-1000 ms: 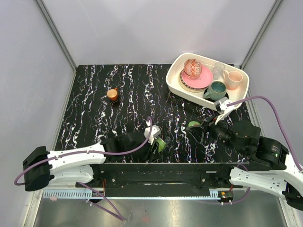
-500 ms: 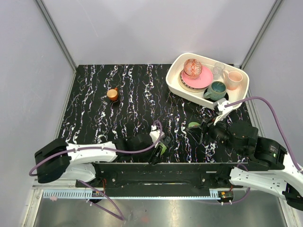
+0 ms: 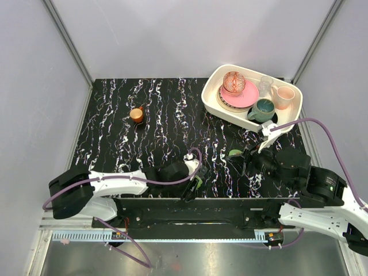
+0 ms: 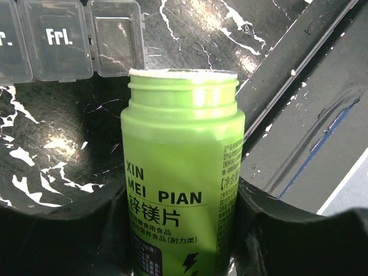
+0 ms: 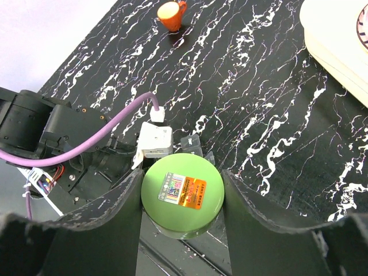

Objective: Sort the pills into containers

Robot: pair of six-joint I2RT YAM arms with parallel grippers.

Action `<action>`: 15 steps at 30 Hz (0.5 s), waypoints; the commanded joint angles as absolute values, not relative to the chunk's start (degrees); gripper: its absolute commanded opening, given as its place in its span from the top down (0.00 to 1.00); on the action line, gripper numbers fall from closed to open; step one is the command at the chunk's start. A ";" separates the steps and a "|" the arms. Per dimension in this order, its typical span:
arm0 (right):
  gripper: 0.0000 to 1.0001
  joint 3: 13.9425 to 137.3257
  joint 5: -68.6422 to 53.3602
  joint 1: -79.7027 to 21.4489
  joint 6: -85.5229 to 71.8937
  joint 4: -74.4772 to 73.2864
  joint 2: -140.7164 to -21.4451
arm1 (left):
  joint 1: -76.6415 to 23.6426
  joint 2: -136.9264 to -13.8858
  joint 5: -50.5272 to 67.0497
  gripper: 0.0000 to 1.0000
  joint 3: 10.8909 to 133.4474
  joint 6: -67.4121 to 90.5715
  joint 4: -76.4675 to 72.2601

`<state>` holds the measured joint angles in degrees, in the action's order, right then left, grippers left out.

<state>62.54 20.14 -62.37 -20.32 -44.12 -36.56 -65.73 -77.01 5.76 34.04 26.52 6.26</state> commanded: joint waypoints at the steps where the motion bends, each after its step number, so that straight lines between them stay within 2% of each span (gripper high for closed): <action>1: 1.00 62.23 21.80 -62.67 -19.16 -43.50 -36.56 | -65.74 -77.25 4.66 1.00 38.66 24.35 9.04; 15: 1.00 61.17 22.15 -62.67 -19.16 -43.68 -35.51 | -64.51 -77.96 1.67 1.00 41.49 20.39 16.26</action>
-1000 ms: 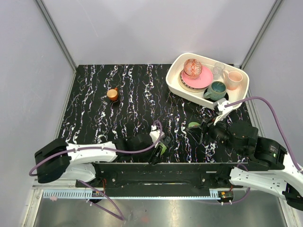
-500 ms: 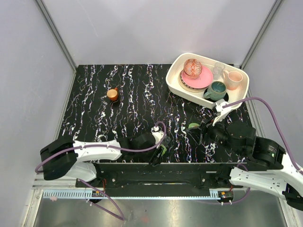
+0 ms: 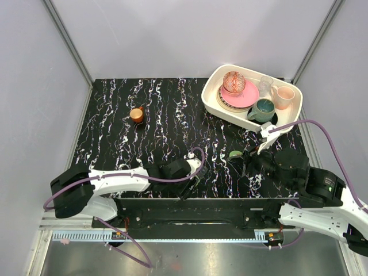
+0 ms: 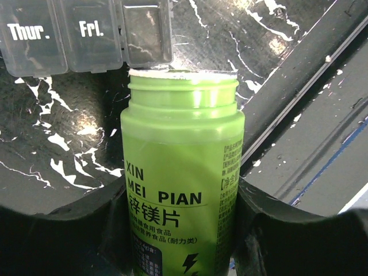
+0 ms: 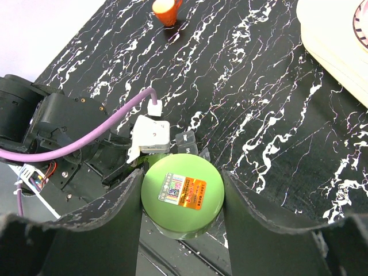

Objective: Sort the pills into containers

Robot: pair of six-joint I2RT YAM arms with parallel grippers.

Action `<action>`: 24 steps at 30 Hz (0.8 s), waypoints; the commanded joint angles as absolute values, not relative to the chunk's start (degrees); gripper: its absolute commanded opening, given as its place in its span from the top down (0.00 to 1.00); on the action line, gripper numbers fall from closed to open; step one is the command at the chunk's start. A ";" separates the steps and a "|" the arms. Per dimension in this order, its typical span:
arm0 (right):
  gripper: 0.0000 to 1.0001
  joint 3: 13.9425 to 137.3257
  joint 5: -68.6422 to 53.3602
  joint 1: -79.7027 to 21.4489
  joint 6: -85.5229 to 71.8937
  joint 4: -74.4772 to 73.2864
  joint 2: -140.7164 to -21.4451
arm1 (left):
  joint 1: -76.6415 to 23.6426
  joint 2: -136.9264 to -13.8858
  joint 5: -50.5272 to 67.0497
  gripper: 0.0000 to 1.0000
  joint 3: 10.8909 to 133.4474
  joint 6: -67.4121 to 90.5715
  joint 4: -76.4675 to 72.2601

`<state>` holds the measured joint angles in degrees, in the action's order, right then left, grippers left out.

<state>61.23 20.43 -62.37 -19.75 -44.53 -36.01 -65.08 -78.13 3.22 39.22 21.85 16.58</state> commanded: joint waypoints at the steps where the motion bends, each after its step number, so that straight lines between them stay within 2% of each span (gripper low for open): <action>1: 1.00 61.17 22.15 -62.67 -19.16 -43.68 -35.51 | -64.42 -77.96 1.67 1.00 41.48 20.39 16.26; 24: 1.00 61.08 24.34 -62.58 -19.42 -44.74 -33.31 | -61.44 -83.76 3.43 1.00 46.49 17.58 19.60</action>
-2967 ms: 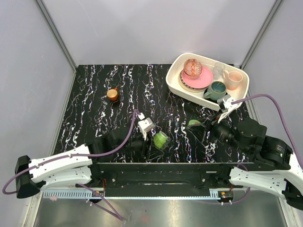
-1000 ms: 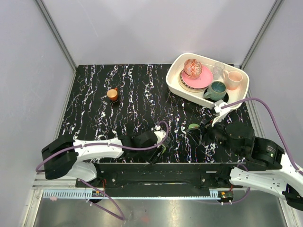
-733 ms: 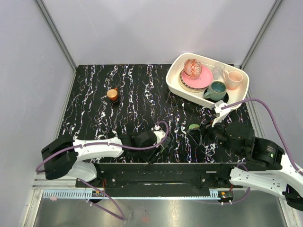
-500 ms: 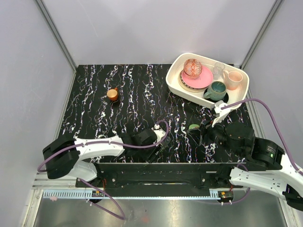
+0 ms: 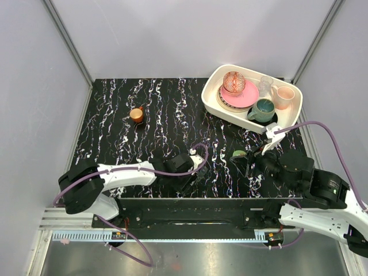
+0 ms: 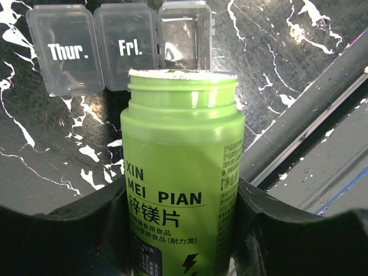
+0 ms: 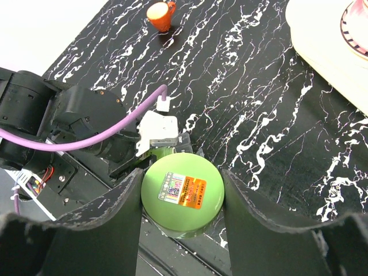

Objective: Sort the pills into containers

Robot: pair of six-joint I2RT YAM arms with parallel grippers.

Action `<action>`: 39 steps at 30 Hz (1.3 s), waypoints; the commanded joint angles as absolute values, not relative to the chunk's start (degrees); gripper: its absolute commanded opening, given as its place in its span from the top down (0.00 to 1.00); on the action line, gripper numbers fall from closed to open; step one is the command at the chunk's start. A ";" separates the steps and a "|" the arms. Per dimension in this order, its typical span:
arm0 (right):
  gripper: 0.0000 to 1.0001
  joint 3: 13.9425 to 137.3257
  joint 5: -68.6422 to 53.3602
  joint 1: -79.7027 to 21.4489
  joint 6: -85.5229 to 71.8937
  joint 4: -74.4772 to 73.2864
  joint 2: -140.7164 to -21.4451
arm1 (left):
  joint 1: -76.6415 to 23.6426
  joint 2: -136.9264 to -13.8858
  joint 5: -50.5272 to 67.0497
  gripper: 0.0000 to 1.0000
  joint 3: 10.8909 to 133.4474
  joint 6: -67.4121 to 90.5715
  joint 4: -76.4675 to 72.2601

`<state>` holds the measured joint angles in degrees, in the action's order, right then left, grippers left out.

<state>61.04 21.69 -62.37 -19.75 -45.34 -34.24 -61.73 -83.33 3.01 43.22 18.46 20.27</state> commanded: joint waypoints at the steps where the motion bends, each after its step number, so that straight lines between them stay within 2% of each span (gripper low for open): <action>1: 1.00 61.00 24.43 -62.67 -19.42 -44.74 -33.22 | -61.44 -83.85 3.51 1.00 46.76 17.49 19.77; 39: 1.00 59.24 26.90 -62.67 -21.62 -46.41 -29.09 | -61.52 -89.82 5.27 1.00 55.99 13.80 32.87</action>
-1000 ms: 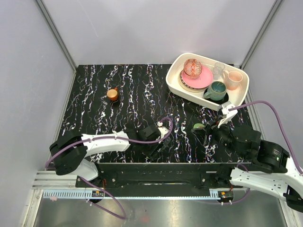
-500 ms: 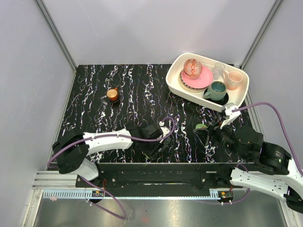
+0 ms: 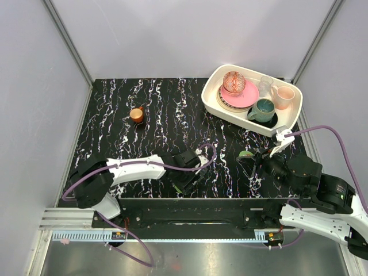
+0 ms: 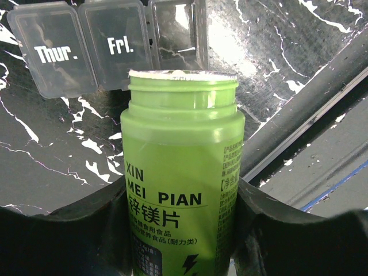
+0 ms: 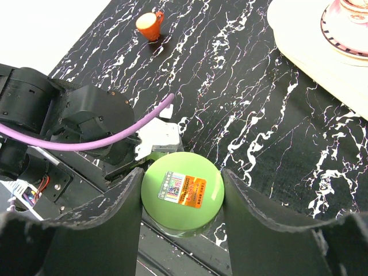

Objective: Sort the pills into containers

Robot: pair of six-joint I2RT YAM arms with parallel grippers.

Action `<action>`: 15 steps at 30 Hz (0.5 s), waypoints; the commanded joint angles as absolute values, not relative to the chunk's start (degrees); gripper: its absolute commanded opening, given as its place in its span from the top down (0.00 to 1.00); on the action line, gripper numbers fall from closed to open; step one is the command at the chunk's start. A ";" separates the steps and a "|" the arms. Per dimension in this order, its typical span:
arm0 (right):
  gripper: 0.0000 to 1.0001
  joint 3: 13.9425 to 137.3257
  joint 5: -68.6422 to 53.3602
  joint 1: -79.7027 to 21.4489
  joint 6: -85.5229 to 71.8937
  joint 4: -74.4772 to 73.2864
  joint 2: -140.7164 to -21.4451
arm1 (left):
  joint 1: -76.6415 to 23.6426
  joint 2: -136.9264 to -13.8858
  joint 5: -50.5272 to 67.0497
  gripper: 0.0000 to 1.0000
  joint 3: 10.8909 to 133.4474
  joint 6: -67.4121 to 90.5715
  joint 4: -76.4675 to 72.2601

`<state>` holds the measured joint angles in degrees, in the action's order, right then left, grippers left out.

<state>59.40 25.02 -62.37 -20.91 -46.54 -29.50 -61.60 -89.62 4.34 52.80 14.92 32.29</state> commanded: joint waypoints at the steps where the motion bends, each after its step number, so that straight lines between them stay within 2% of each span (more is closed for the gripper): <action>1: 1.00 59.33 26.81 -62.67 -21.62 -46.41 -29.00 | -61.52 -90.17 5.53 1.00 56.25 13.71 33.13; 15: 1.00 59.24 27.42 -62.58 -21.88 -47.55 -27.42 | -61.52 -92.63 5.54 1.00 59.68 12.04 37.97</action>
<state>59.33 25.56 -62.37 -21.23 -47.99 -27.88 -61.60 -91.98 4.60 56.62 13.21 36.45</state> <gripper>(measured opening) 0.568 0.558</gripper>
